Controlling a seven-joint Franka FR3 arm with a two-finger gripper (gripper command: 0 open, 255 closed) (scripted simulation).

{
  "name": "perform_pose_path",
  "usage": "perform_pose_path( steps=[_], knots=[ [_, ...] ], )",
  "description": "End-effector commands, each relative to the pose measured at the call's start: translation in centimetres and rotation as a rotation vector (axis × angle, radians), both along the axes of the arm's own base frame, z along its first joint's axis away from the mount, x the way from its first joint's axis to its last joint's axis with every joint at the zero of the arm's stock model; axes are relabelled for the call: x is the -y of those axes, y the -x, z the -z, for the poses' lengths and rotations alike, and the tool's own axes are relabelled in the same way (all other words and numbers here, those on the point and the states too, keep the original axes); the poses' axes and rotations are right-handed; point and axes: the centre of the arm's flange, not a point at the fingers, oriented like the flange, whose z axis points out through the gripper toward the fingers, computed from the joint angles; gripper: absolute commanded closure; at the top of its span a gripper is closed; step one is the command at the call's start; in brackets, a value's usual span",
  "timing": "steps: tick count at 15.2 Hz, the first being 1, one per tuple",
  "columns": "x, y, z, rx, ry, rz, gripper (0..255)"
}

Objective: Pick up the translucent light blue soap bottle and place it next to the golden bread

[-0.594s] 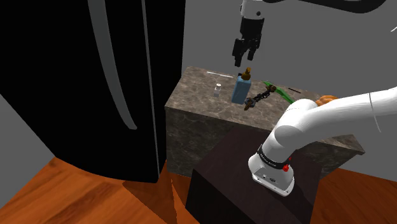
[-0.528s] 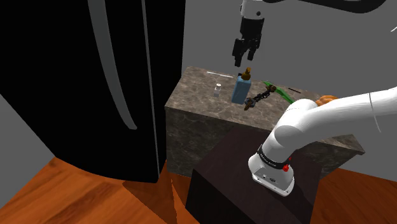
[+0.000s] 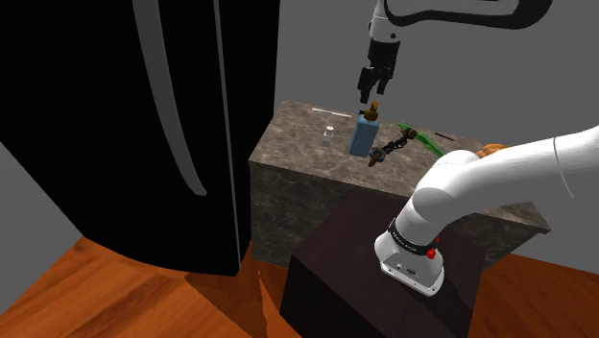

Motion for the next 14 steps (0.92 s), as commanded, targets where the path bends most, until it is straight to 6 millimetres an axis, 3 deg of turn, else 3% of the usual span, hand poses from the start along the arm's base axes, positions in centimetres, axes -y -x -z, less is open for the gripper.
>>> perform_pose_path(
  steps=[1, 14],
  knots=[
    [2.3, -0.7, 0.9, 0.005, 0.004, -0.004, 0],
    [17.4, -4.0, 7.4, 0.035, 0.024, -0.025, 0]
  ],
)
